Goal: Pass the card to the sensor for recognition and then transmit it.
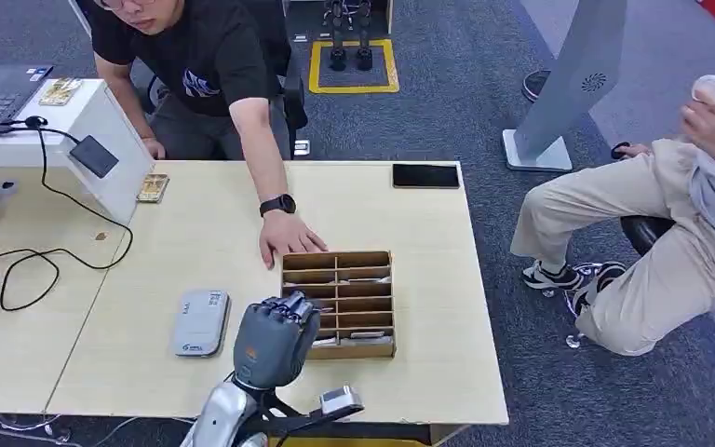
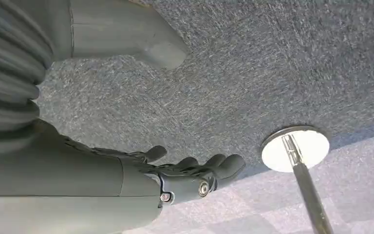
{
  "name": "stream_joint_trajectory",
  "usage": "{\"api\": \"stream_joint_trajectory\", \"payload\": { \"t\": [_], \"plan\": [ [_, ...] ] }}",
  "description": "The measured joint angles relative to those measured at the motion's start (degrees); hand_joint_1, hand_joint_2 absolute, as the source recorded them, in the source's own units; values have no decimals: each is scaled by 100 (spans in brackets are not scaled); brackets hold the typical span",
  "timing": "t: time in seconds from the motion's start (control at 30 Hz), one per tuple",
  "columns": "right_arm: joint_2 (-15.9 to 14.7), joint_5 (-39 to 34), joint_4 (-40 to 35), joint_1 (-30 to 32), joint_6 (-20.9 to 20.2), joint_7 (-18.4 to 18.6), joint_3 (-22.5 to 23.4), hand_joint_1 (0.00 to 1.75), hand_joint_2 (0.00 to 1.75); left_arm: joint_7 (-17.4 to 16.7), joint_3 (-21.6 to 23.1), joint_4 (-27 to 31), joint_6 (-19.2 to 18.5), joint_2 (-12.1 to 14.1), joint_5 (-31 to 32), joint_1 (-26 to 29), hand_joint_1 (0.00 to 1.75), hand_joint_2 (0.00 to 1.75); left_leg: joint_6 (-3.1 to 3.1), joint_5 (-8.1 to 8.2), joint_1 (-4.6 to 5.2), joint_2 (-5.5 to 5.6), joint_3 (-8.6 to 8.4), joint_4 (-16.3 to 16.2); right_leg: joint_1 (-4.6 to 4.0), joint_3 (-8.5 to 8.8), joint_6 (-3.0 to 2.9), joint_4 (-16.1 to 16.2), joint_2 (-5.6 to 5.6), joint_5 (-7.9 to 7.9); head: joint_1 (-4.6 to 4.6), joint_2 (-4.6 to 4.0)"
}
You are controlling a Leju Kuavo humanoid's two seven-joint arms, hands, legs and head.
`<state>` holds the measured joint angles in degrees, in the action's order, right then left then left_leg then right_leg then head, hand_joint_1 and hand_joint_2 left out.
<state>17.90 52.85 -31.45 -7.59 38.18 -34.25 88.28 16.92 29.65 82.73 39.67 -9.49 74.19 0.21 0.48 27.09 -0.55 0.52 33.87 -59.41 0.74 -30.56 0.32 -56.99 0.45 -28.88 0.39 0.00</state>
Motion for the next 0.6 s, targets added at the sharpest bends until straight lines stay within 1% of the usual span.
{"api": "stream_joint_trajectory", "payload": {
  "t": [0.03,0.07,0.1,0.13,0.17,0.3,0.43,0.5,0.6],
  "plan": [
    [0,13,2,0,0,2,2,0,175,421,-212,105,2,-146,-317,20,175,175,1,0,0,2,0,0,0,1,0,0,-3,0,4,0],
    [0,22,7,-1,0,2,4,0,175,771,-415,172,7,-291,-636,29,175,175,1,-1,0,3,0,0,0,2,0,0,-6,0,4,-2],
    [0,33,9,-3,0,2,4,0,175,996,-571,220,7,-421,-948,30,175,175,1,-1,0,3,0,0,0,2,0,0,-5,0,2,0],
    [0,50,9,-3,0,2,4,0,175,1134,-680,268,7,-491,-1293,27,175,175,0,-1,0,2,-2,0,0,2,-1,0,-4,1,4,0],
    [0,57,11,-3,0,2,4,0,175,1211,-733,327,7,-506,-1636,28,175,175,0,-1,0,1,-4,0,-1,1,-2,0,-2,2,2,-2],
    [0,63,11,-4,2,2,9,0,175,1333,-777,511,13,-517,-2736,-1,175,175,0,-1,-1,2,-4,0,-1,1,-2,0,-4,1,2,0],
    [0,77,11,-4,0,4,9,0,175,1359,-779,605,13,-515,-3324,-103,175,175,0,-1,-1,1,-3,0,-1,1,-2,-1,-3,1,0,0],
    [0,105,9,-4,0,37,9,0,175,1250,-779,614,13,-513,-3822,-184,175,175,0,-1,-1,1,-3,0,-1,0,-2,-1,-3,1,2,0],
    [0,188,-2,-4,0,109,9,0,175,937,-784,589,-46,-511,-4802,-452,175,175,0,-1,-1,2,-2,0,-1,2,-2,-1,-5,2,2,0]
  ]
}}
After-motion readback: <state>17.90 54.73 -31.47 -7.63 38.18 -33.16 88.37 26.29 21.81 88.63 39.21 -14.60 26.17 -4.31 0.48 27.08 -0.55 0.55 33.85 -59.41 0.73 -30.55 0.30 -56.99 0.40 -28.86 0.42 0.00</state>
